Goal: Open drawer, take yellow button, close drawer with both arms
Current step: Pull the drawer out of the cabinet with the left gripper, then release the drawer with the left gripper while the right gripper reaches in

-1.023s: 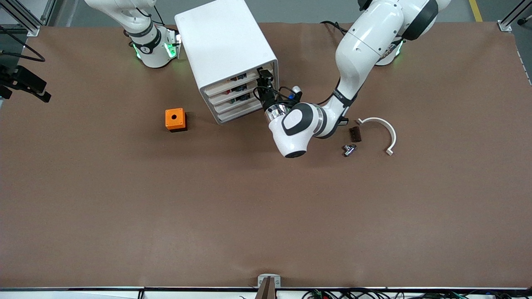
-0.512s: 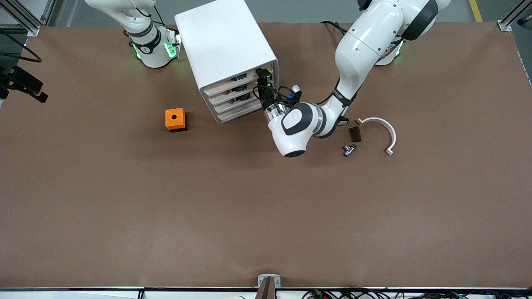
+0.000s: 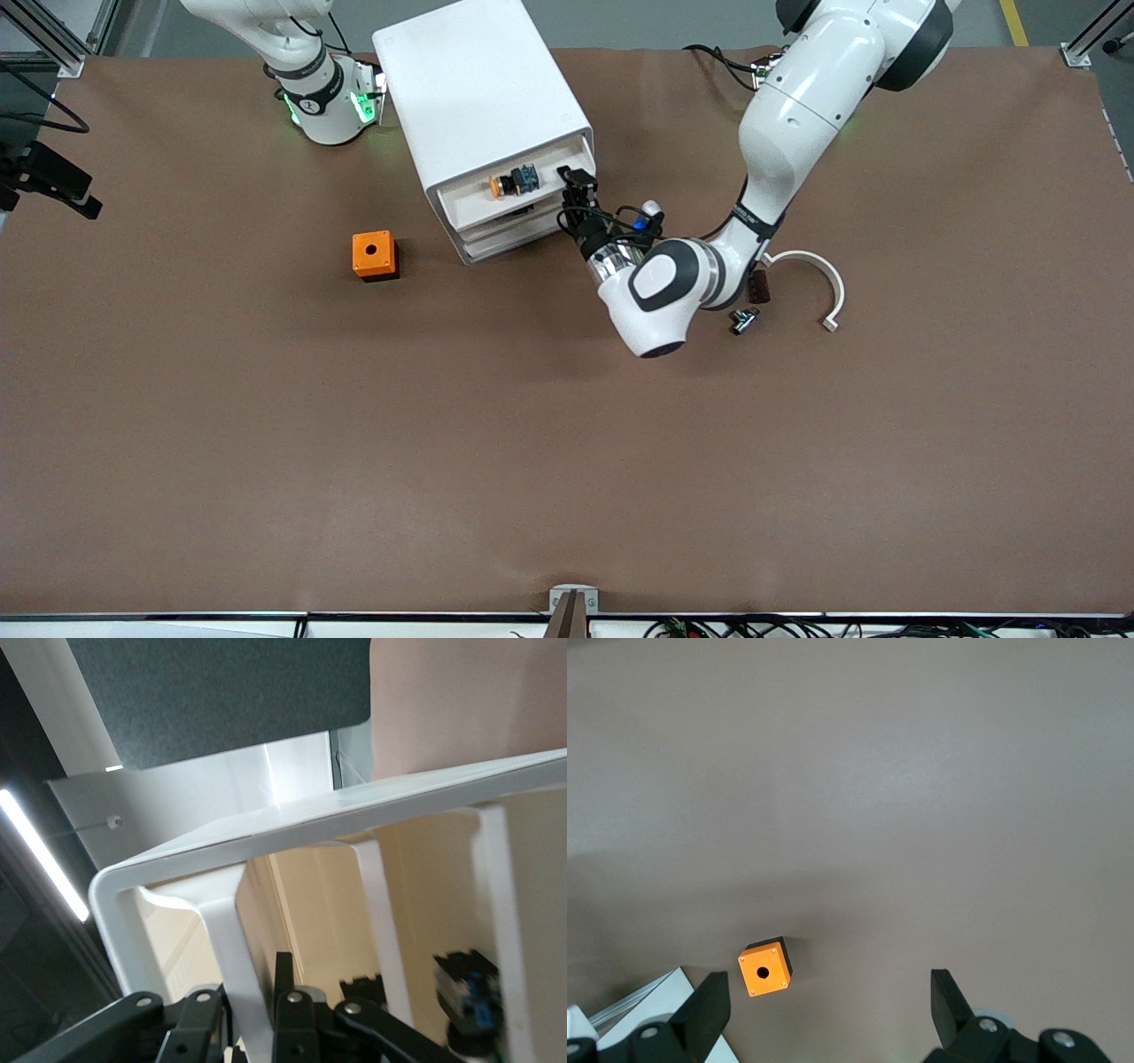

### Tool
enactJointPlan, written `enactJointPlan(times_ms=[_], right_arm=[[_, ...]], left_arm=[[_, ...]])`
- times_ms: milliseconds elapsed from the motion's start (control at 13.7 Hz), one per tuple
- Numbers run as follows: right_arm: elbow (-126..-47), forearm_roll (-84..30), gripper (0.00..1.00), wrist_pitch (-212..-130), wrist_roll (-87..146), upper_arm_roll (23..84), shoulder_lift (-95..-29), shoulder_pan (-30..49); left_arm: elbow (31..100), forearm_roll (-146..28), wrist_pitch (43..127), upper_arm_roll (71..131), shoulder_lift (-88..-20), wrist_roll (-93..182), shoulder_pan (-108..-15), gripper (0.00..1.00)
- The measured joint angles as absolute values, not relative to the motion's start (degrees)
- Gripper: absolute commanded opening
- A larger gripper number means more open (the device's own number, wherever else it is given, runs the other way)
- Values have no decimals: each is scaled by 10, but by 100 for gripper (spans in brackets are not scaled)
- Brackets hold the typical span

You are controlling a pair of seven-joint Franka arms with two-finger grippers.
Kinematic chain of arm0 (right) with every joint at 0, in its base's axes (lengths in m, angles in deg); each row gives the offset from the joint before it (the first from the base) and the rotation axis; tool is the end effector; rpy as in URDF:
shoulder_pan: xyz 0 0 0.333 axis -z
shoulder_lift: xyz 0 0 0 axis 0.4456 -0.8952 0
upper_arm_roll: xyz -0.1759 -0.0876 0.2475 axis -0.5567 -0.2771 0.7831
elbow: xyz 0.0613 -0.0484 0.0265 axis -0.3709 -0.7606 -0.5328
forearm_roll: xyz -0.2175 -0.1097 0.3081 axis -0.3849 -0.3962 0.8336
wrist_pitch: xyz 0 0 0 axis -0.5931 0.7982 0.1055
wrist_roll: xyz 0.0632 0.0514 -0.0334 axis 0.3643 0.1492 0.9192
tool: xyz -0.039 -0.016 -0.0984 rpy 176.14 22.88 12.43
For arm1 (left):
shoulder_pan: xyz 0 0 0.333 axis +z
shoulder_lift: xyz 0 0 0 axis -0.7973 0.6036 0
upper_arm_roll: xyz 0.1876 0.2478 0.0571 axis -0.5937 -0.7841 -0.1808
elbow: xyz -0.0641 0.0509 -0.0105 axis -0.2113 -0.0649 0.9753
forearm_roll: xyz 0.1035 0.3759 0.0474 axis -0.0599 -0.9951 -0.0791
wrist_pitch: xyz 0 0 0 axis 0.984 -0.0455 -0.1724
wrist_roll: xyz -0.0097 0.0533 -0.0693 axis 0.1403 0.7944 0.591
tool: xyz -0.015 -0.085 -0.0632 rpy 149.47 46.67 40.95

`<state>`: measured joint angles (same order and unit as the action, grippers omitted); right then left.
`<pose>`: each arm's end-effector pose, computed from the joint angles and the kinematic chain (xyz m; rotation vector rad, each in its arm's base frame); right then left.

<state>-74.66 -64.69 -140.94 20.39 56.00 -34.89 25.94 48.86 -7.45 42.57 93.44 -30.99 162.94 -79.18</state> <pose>0.5260 -0.0254 0.6755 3.1219 -0.1839 0.0557 0.4614 -0.4575 0.2268 -1.1842 -1.5298 1.6223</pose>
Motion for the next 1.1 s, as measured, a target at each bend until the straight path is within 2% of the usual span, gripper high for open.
enactJointPlan(times_ms=[292, 438, 512, 585, 658, 1096], right_arm=[[-747, -647, 100, -1408, 191, 561, -349, 259], [-748, -647, 100, -1408, 161, 564, -349, 254], [-751, -647, 100, -1408, 142, 565, -349, 248], [-754, -647, 100, -1408, 119, 566, -349, 240], [-757, -647, 100, -1407, 92, 567, -350, 230], [-782, -647, 100, -1402, -120, 572, -354, 143]], left_arm=[[487, -74, 427, 934, -310, 1629, -749, 20], [485, -74, 428, 934, -310, 1629, -743, 27], [485, -74, 429, 934, -310, 1629, -743, 46], [485, -74, 430, 934, -310, 1629, -743, 84], [485, -74, 432, 933, -310, 1629, -743, 100], [438, -74, 436, 929, -310, 1456, -719, 100]])
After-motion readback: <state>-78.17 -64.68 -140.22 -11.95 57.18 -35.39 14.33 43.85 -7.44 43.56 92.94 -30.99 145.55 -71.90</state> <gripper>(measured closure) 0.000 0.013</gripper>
